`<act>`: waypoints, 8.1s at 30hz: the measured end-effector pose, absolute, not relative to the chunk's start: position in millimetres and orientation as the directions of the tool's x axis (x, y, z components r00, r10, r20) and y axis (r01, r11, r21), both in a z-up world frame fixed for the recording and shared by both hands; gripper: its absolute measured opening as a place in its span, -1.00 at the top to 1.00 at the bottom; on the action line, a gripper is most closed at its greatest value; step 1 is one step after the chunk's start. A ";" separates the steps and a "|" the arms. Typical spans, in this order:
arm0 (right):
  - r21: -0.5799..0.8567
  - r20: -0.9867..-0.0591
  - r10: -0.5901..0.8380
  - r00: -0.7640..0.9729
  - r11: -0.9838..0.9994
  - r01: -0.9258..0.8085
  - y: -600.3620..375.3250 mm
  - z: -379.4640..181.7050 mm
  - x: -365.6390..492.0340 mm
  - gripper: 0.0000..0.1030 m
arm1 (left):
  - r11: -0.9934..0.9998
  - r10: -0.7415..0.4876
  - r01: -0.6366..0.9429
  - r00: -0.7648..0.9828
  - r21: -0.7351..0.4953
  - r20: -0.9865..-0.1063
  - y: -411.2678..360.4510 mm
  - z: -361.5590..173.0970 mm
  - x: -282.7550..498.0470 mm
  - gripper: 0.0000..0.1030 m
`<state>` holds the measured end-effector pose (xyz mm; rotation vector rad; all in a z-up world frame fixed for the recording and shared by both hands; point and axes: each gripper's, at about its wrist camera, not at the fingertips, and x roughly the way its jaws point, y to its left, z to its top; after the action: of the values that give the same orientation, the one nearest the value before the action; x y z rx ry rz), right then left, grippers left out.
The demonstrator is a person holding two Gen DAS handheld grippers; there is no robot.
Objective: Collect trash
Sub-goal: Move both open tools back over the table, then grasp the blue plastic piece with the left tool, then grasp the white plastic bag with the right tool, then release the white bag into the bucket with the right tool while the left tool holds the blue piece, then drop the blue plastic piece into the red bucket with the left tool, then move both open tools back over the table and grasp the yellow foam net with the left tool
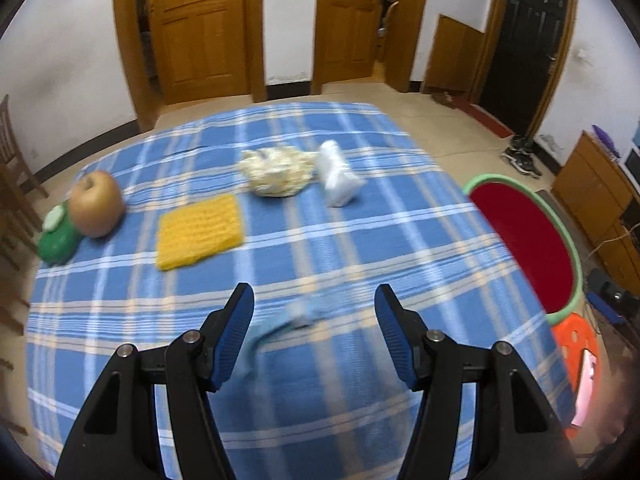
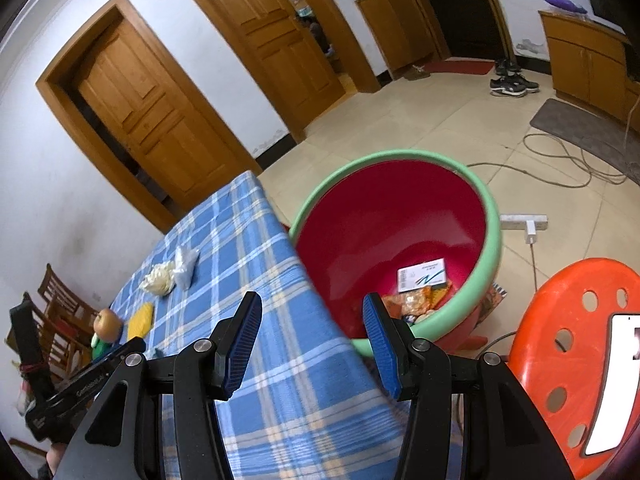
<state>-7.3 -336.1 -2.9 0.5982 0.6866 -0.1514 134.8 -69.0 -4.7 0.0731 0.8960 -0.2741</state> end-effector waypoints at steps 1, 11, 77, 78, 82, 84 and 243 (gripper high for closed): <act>0.466 -0.637 0.063 0.768 0.826 0.318 -332.1 -2.6 -6.8 -0.05 | 0.965 -0.196 0.258 0.595 -0.045 -0.780 -63.7 -5.1 135.7 -0.22; 0.431 -0.665 0.088 0.741 0.857 0.284 -301.0 -1.9 1.0 -0.05 | 0.970 -0.145 0.241 0.561 -0.006 -0.815 -32.0 -24.5 142.4 -0.21; 0.196 -0.769 0.111 0.629 0.978 0.067 -161.6 -36.5 207.8 -0.05 | 0.979 -0.192 0.076 0.643 -0.188 -0.742 27.3 -29.1 213.0 0.68; 0.200 -0.764 0.114 0.635 0.978 0.065 -160.6 -36.4 209.4 -0.05 | 0.980 -0.190 0.077 0.640 -0.183 -0.745 26.8 -31.0 212.9 0.68; 0.225 -0.773 0.135 0.620 0.972 0.068 -160.0 -44.2 219.1 0.15 | 0.979 -0.195 0.073 0.621 -0.192 -0.759 27.9 -37.6 214.8 0.68; 0.228 -0.766 0.135 0.629 0.971 0.068 -160.2 -45.3 220.0 0.23 | 0.979 -0.193 0.065 0.622 -0.195 -0.759 30.2 -38.4 215.1 0.68; 0.365 -0.684 0.009 0.729 0.870 0.332 -321.2 24.2 35.9 -0.12 | 0.992 -0.125 0.052 0.561 -0.116 -0.819 12.8 -53.5 244.2 -0.56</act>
<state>35.9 -321.2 24.2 0.4947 0.7386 -0.1864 244.2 12.8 -53.5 -0.0814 0.9702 -0.1039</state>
